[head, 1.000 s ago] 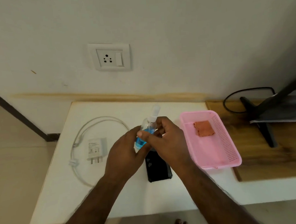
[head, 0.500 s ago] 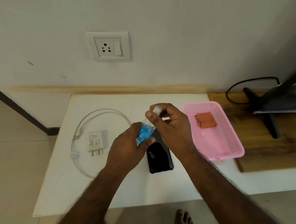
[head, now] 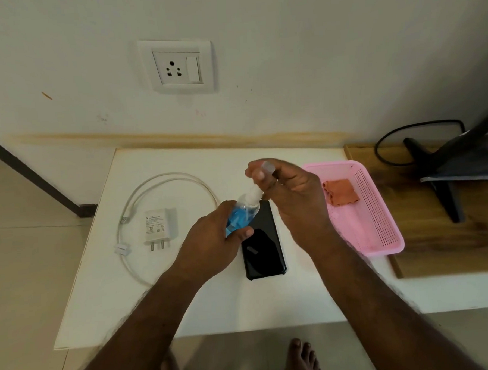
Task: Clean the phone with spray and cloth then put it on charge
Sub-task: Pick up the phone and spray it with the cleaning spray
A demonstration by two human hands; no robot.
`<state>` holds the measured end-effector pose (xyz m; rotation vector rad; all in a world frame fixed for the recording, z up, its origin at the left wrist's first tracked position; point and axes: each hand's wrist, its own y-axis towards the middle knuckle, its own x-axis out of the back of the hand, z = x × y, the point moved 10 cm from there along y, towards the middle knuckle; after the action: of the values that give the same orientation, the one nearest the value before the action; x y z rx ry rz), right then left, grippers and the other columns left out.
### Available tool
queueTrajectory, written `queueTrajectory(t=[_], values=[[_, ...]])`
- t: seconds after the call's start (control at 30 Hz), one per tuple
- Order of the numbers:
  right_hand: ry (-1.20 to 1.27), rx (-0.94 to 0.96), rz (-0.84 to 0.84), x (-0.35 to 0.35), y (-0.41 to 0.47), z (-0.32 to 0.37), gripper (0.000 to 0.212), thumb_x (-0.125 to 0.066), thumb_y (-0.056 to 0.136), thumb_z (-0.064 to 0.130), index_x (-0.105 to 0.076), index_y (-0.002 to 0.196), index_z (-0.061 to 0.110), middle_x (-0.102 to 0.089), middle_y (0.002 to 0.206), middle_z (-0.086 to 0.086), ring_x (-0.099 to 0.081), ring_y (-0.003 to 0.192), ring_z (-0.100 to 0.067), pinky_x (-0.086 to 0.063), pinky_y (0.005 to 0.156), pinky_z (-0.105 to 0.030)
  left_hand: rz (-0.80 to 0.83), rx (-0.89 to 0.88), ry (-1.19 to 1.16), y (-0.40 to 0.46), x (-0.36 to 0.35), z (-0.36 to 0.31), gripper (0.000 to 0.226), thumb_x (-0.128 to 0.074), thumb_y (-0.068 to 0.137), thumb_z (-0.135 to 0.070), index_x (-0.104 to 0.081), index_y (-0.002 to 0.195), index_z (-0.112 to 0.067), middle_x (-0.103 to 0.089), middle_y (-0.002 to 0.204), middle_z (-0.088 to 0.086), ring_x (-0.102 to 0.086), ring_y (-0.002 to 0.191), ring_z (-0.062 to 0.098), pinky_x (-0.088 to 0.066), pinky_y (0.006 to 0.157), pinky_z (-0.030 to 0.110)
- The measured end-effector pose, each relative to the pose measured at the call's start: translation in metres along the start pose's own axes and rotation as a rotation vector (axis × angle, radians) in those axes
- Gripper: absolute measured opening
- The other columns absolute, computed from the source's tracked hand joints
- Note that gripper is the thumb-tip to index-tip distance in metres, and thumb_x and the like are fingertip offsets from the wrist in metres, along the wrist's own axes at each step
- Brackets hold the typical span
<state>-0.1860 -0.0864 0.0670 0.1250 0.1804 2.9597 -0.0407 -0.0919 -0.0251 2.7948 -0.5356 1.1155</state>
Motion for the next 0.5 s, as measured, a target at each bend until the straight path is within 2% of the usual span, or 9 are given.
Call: queueTrajectory(t=[0.07, 0.13, 0.2, 0.27, 0.33, 0.37, 0.43, 0.5], values=[[0.037, 0.016, -0.054, 0.011, 0.004, 0.006, 0.017, -0.069, 0.085, 0.044, -0.075, 0.096, 0.033, -0.074, 0.108, 0.007, -0.067, 0.1, -0.013, -0.055, 0.076, -0.026, 0.016, 0.009, 0.005, -0.001, -0.002, 0.004, 0.049, -0.058, 0.091, -0.055, -0.042, 0.129, -0.029, -0.056, 0.103, -0.015, -0.058, 0.081, 0.006, -0.04, 0.07, 0.014], [-0.011, 0.031, -0.152, 0.03, 0.007, 0.008, 0.014, -0.069, 0.087, 0.041, -0.073, 0.101, 0.037, -0.071, 0.112, 0.009, -0.066, 0.101, -0.013, -0.059, 0.075, -0.033, -0.032, 0.003, -0.023, 0.0, 0.004, 0.005, 0.05, -0.058, 0.09, -0.057, -0.043, 0.129, -0.029, -0.058, 0.099, -0.015, -0.058, 0.079, 0.0, -0.039, 0.067, 0.011], [-0.135, 0.008, -0.225, 0.049, 0.009, 0.003, 0.017, -0.068, 0.091, 0.038, -0.069, 0.107, 0.043, -0.068, 0.116, 0.01, -0.065, 0.102, -0.014, -0.059, 0.082, -0.043, -0.101, 0.005, -0.034, 0.001, 0.012, 0.006, 0.052, -0.058, 0.09, -0.058, -0.044, 0.13, -0.028, -0.058, 0.096, -0.015, -0.056, 0.079, -0.006, -0.037, 0.064, 0.009], [-0.24, -0.056, -0.245, 0.064, 0.01, -0.006, 0.019, -0.066, 0.093, 0.037, -0.066, 0.11, 0.046, -0.067, 0.113, 0.014, -0.065, 0.101, -0.012, -0.058, 0.088, -0.043, -0.153, 0.027, -0.036, 0.002, 0.019, 0.009, 0.052, -0.057, 0.089, -0.061, -0.044, 0.128, -0.029, -0.056, 0.094, -0.017, -0.055, 0.079, -0.004, -0.037, 0.063, 0.01], [-0.301, -0.096, -0.236, 0.073, 0.009, -0.014, 0.019, -0.065, 0.094, 0.035, -0.065, 0.111, 0.043, -0.068, 0.104, 0.02, -0.066, 0.097, -0.007, -0.058, 0.087, -0.036, -0.187, 0.048, -0.04, 0.002, 0.021, 0.012, 0.051, -0.055, 0.088, -0.063, -0.044, 0.125, -0.029, -0.054, 0.093, -0.019, -0.056, 0.078, -0.002, -0.037, 0.064, 0.01], [-0.341, -0.103, -0.223, 0.074, 0.008, -0.018, 0.019, -0.065, 0.094, 0.034, -0.065, 0.112, 0.041, -0.068, 0.1, 0.022, -0.065, 0.096, -0.002, -0.058, 0.083, -0.028, -0.199, 0.058, -0.038, 0.002, 0.022, 0.012, 0.052, -0.055, 0.088, -0.062, -0.045, 0.125, -0.028, -0.054, 0.094, -0.017, -0.056, 0.077, -0.001, -0.036, 0.064, 0.01], [-0.491, -0.094, -0.171, 0.072, 0.007, -0.022, 0.02, -0.067, 0.093, 0.033, -0.066, 0.113, 0.036, -0.066, 0.095, 0.028, -0.062, 0.09, 0.011, -0.048, 0.072, -0.005, -0.221, 0.079, -0.025, 0.003, 0.023, 0.014, 0.055, -0.053, 0.087, -0.062, -0.045, 0.127, -0.026, -0.054, 0.097, -0.013, -0.053, 0.075, -0.001, -0.035, 0.064, 0.01], [-0.641, -0.116, -0.129, 0.077, 0.008, -0.024, 0.023, -0.067, 0.093, 0.032, -0.067, 0.116, 0.032, -0.064, 0.099, 0.027, -0.06, 0.085, 0.014, -0.04, 0.069, 0.002, -0.236, 0.092, -0.016, 0.003, 0.026, 0.016, 0.058, -0.052, 0.086, -0.064, -0.045, 0.127, -0.024, -0.053, 0.097, -0.012, -0.052, 0.073, -0.001, -0.034, 0.064, 0.01]])
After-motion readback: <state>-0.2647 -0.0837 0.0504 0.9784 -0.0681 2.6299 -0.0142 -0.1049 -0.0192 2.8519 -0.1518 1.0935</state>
